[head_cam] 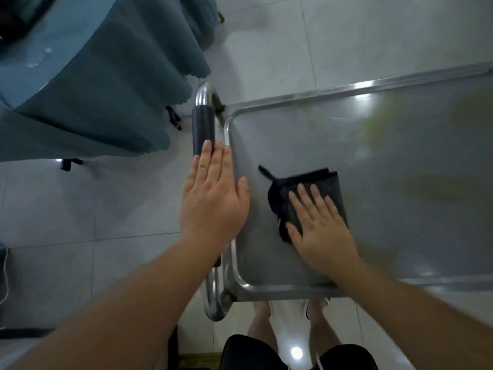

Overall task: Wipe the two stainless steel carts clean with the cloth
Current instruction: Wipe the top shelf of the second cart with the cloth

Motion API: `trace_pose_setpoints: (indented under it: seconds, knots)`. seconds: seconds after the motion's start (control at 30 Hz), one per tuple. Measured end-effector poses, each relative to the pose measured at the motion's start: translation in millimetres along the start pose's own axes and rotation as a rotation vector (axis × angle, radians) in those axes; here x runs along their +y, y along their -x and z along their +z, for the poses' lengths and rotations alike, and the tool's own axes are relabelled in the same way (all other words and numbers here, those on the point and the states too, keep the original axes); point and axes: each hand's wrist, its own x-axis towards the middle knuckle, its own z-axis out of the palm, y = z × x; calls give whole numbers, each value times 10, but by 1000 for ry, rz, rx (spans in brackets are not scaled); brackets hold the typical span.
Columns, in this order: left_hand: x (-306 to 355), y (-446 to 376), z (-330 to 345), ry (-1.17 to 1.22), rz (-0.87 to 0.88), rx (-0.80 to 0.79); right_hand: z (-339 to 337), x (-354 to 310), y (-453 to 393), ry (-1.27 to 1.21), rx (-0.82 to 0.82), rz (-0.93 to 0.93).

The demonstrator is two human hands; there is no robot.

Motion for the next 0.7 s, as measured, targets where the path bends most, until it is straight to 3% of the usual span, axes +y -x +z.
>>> trace_pose_setpoints:
  seconds: [0.17, 0.27, 0.53, 0.7]
  knots:
    - [-32, 14, -13, 14, -2, 9, 96, 242, 1050, 40, -87, -37]
    - [-33, 17, 9, 49, 1, 39, 64, 408, 1086, 44, -120, -40]
    - [-58, 8, 71, 18, 17, 104, -243, 654, -599, 15, 1, -13]
    - [-46, 1, 79, 4, -4, 110, -566, 706, -1878, -22, -86, 54]
